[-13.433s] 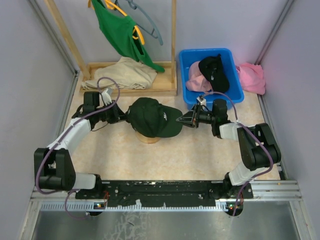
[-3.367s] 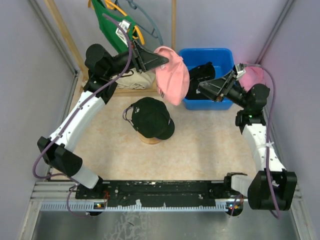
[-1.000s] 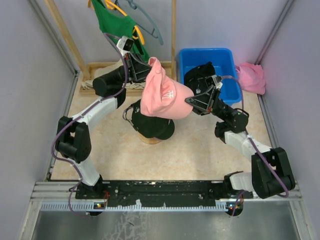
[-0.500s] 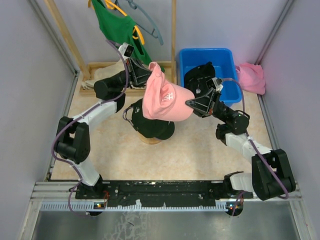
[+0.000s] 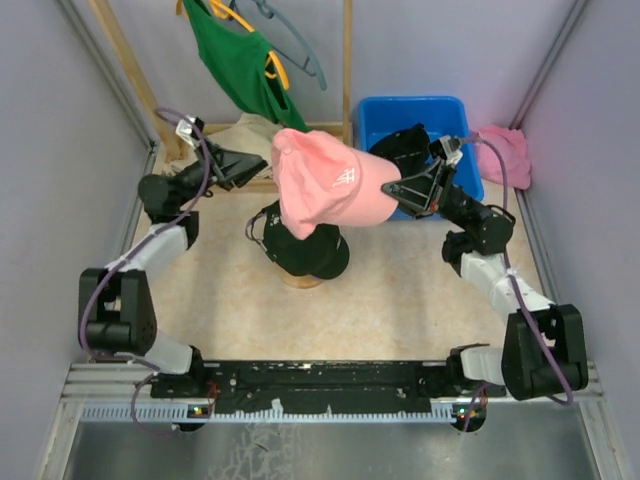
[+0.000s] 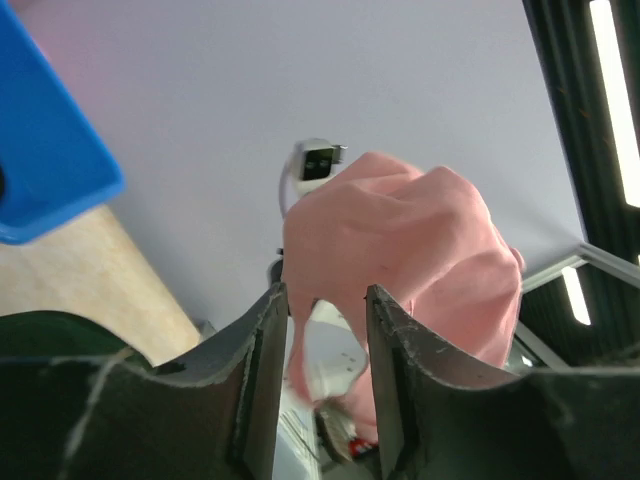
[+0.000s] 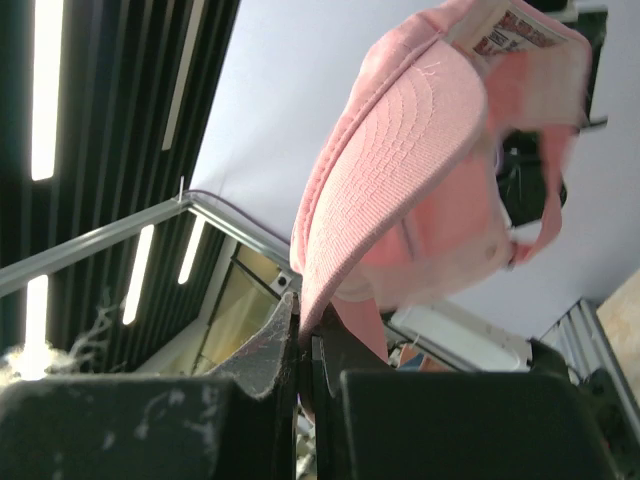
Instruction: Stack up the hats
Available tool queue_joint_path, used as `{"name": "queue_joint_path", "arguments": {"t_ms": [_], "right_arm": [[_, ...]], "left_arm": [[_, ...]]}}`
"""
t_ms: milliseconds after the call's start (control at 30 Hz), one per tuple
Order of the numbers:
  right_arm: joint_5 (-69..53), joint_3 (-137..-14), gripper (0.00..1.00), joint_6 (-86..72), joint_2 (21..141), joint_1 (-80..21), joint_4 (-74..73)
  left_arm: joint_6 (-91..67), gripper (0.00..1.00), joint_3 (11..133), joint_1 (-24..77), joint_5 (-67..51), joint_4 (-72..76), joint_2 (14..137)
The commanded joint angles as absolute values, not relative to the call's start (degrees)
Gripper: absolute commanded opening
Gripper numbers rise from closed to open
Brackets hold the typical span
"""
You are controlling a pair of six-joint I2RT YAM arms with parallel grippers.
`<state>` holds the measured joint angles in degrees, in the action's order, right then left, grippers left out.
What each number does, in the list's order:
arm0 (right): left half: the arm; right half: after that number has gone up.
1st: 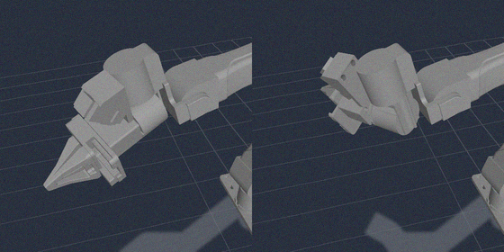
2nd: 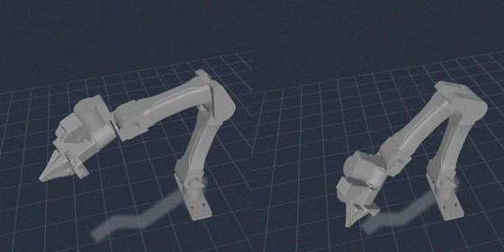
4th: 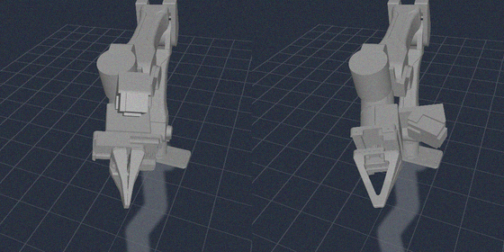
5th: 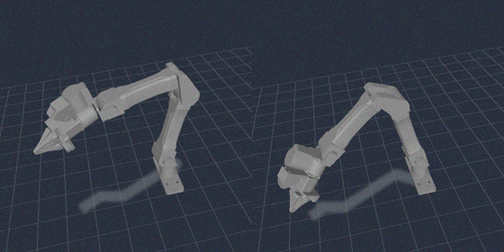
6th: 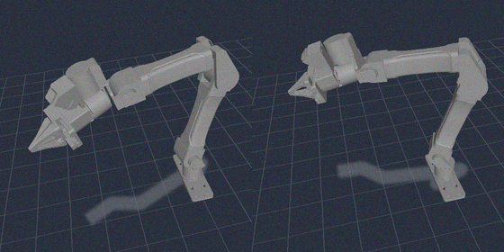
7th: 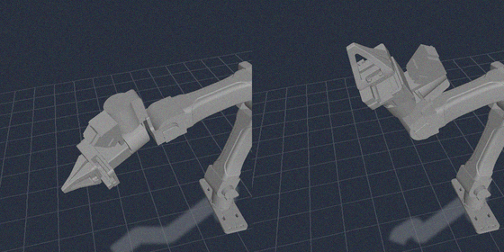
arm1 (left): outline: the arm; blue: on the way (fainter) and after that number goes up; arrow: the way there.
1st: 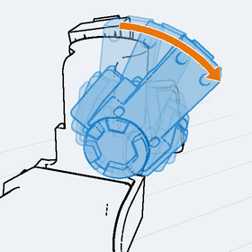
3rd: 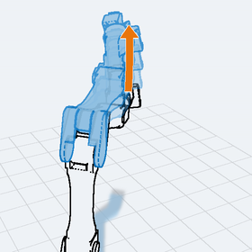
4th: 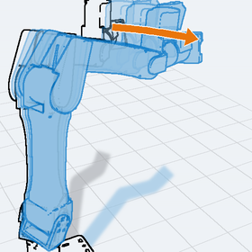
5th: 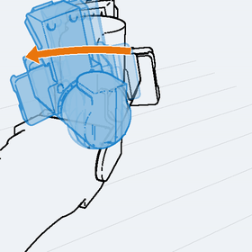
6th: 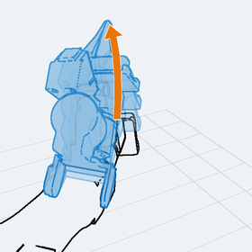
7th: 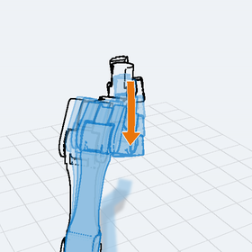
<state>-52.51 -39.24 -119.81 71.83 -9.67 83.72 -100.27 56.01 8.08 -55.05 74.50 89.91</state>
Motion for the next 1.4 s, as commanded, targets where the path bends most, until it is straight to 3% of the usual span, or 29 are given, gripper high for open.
{"name": "queue_joint_path", "arguments": {"t_ms": [0,233,533,867,1367], "right_arm": [[-52.4,-47.7,0.0,-125.2,71.3,-8.6,86.5],[-54.7,-53.6,0.0,-121.5,73.5,-8.7,79.7],[-55.9,-57.3,0.0,-119.2,75.6,-8.6,76.8],[-55.3,-56.2,0.0,-121.6,77.0,-8.7,81.2],[-55.3,-53.7,0.0,-120.7,77.4,-9.2,81.2]], "left_arm": [[-88.9,0.46,51.7,4.2,-56.0,62.7,79.0],[-68.1,0.61,49.1,-0.3,-55.5,31.7,64.5],[-36.6,0.68,50.5,-0.6,-44.8,-10.0,56.2],[-23.8,0.68,49.6,-0.5,-36.6,-16.9,60.8],[-23.1,0.68,47.8,2.2,-35.5,-14.0,66.4]]}}
